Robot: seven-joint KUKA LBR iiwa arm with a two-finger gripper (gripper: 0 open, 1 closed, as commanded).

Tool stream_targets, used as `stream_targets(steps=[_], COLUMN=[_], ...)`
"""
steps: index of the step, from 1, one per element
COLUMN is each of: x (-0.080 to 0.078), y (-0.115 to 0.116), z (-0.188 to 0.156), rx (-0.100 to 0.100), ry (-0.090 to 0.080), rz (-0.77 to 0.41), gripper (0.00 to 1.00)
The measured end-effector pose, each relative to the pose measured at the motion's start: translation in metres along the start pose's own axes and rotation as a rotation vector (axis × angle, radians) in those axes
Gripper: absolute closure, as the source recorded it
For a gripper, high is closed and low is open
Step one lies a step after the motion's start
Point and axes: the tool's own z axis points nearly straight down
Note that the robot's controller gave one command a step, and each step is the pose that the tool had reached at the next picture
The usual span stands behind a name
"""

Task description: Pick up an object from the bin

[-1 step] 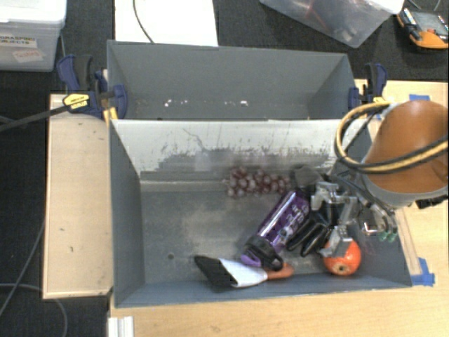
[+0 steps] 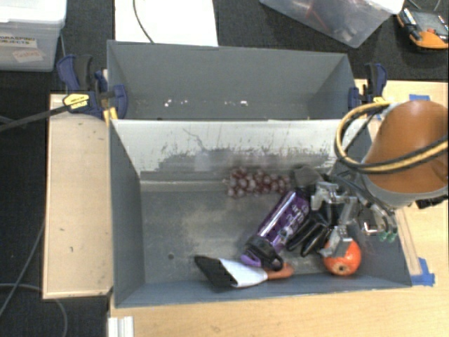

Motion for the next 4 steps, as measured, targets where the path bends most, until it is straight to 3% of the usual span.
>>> stream_targets(steps=[1,2,3,4], x=[-0.006,-0.01,-0.01,-0.014], y=[0.017,0.02,0.02,0.021], z=[0.081,0.118,0.118,0.082], rx=[0.001,0.001,0.001,0.001], ry=[-0.008,-0.004,-0.004,-0.009], rz=[-0.161,-0.163,-0.164,-0.162], gripper=[0.0,1.0,1.0,1.0])
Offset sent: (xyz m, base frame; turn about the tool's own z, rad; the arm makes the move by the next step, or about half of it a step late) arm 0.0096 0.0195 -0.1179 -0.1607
